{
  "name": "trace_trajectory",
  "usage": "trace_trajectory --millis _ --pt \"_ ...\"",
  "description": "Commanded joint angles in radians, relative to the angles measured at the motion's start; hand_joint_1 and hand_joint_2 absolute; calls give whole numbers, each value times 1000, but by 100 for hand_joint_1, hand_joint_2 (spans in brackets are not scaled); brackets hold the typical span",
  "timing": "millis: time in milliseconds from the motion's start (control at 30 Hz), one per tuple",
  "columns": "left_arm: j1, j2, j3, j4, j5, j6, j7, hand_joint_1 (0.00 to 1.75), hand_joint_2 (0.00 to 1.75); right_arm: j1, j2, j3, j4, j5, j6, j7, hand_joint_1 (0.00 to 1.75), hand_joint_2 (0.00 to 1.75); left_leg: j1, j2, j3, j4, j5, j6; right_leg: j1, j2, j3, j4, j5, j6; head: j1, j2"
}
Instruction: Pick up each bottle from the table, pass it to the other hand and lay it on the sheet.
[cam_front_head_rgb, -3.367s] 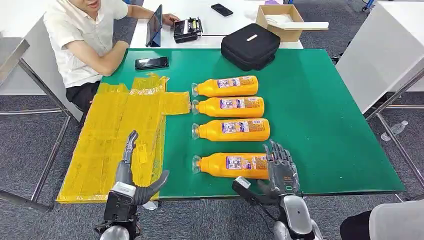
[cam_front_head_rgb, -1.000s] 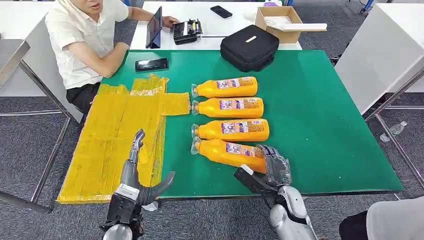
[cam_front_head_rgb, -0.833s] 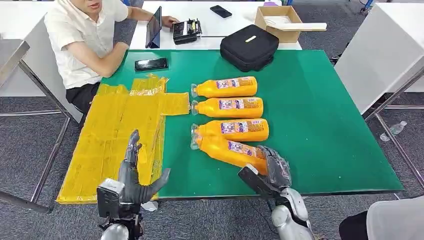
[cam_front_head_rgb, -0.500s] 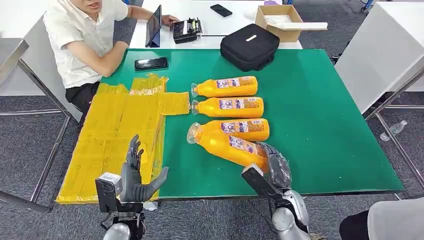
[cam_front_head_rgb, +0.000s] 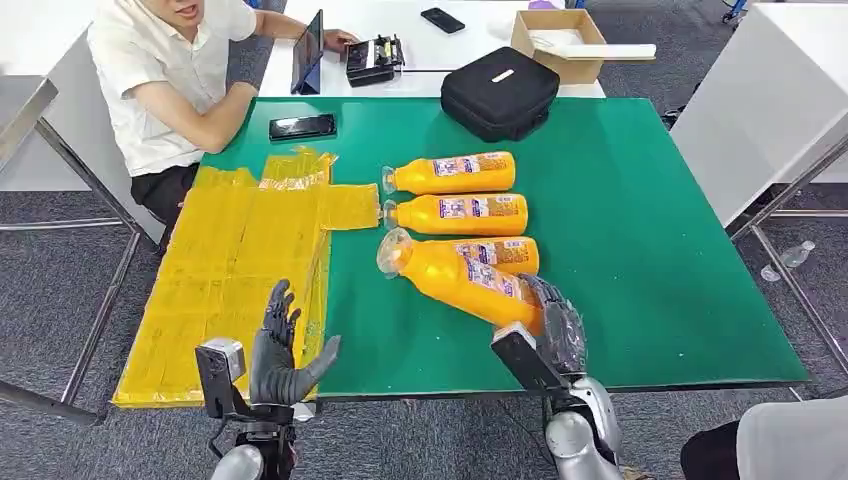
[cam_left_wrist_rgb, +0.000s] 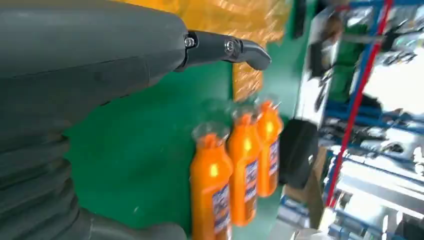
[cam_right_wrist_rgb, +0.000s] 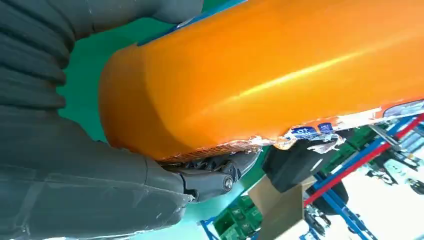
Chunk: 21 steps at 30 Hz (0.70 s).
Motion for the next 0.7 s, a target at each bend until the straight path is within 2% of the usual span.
trace_trajectory --millis 33,67,133,300,333,400,433,700 --pt "-51 -31 -46 137 25 -52 23 0 175 -55 7 -13 26 -21 18 -18 175 175 -1 1 2 0 -1 0 0 -1 2 0 -1 -2 0 0" --pt "-54 -31 -50 145 55 -90 26 0 175 -62 10 -10 32 -44 29 -34 175 175 0 0 2 0 -1 0 0 -1 2 0 -1 -2 0 0" --pt "-57 -29 -74 140 54 -146 0 0 175 -78 21 5 47 -61 45 -36 164 175 0 1 3 0 -1 0 0 -1 3 0 -1 -3 0 0" --pt "-86 -31 -118 153 23 -185 -2 0 175 -121 47 83 119 -52 50 -37 173 175 0 2 2 0 -1 0 0 1 1 0 0 -2 0 0" --pt "-95 -31 -119 168 40 -190 4 0 175 -131 51 102 135 -47 50 -37 175 175 0 4 6 0 -3 0 1 2 6 0 -2 -5 0 0" --pt "-110 -31 -120 193 55 -199 -2 0 175 -144 60 137 165 -51 50 -37 171 175 0 4 5 0 -2 0 1 2 4 0 -1 -4 0 0" --pt "-119 -31 -126 203 60 -213 -10 0 175 -150 53 162 182 -50 54 -37 175 175 0 2 2 0 0 0 1 1 1 -1 0 -2 0 0" --pt "-176 -31 -174 259 122 -235 -20 0 175 -224 66 249 336 -61 66 -43 169 175 0 1 2 0 0 0 1 0 2 0 0 -2 0 0"
